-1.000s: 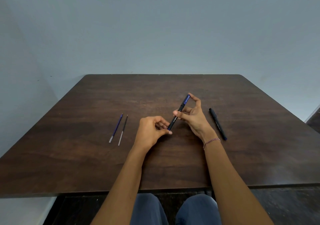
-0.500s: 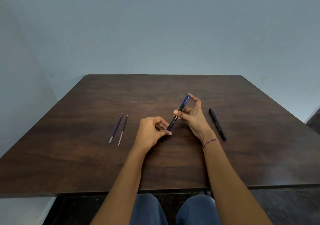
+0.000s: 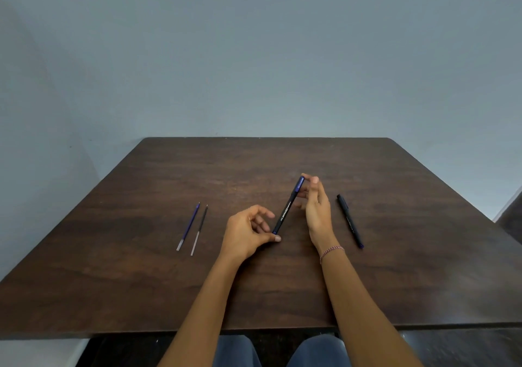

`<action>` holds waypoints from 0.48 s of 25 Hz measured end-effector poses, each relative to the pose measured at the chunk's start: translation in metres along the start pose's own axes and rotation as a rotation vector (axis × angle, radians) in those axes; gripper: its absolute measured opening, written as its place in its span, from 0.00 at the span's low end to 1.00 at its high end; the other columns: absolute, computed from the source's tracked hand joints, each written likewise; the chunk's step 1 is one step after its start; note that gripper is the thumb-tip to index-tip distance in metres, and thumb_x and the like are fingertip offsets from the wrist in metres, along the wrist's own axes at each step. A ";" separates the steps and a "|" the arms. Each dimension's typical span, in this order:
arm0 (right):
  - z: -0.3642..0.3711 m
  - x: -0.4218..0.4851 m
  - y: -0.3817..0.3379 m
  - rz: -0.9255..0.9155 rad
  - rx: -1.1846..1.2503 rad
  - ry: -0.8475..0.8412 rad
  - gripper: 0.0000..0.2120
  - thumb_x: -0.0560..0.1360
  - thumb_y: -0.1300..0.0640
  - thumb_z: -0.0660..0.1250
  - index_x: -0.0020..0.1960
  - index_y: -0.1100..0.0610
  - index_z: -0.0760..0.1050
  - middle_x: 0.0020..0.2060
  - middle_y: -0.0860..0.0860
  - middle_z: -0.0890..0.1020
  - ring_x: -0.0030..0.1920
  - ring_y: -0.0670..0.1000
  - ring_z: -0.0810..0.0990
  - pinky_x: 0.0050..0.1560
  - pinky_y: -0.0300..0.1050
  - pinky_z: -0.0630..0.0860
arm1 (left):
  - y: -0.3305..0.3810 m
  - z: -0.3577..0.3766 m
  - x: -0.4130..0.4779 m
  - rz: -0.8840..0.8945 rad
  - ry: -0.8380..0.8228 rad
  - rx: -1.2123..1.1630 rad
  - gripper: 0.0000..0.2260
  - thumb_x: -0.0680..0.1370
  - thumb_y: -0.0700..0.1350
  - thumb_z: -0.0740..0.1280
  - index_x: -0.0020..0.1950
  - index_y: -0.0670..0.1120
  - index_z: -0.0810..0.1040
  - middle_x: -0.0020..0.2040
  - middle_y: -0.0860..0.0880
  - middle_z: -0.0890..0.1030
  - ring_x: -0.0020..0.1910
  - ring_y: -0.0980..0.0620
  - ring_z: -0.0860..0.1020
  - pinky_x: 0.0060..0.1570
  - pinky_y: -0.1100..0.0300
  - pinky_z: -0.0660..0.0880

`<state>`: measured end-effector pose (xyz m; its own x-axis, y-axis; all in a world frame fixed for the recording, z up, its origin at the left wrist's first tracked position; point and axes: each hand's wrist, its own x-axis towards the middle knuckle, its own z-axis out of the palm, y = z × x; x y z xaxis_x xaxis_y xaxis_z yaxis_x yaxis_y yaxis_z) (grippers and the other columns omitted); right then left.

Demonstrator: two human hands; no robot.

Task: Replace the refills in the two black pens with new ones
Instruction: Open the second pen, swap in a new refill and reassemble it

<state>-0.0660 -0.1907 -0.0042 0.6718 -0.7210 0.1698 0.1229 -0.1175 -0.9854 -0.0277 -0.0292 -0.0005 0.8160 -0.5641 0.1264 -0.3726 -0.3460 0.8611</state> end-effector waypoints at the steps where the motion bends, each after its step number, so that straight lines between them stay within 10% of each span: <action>1: 0.000 -0.001 0.001 0.007 -0.012 0.001 0.25 0.74 0.31 0.48 0.59 0.42 0.74 0.52 0.48 0.81 0.57 0.49 0.78 0.61 0.56 0.75 | 0.002 0.002 -0.003 -0.014 0.005 0.012 0.22 0.59 0.43 0.81 0.48 0.56 0.76 0.36 0.53 0.80 0.32 0.61 0.76 0.36 0.65 0.75; 12: -0.022 0.005 -0.020 -0.080 -0.206 -0.132 0.22 0.78 0.37 0.52 0.50 0.48 0.79 0.42 0.51 0.82 0.44 0.49 0.81 0.46 0.41 0.78 | 0.037 0.041 -0.020 -0.019 0.091 0.338 0.49 0.56 0.59 0.79 0.71 0.60 0.57 0.59 0.56 0.71 0.62 0.53 0.67 0.57 0.52 0.66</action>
<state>-0.0815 -0.2072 0.0160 0.7573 -0.6097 0.2339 0.0374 -0.3170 -0.9477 -0.0757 -0.0616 0.0091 0.8546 -0.4914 0.1679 -0.4695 -0.5930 0.6541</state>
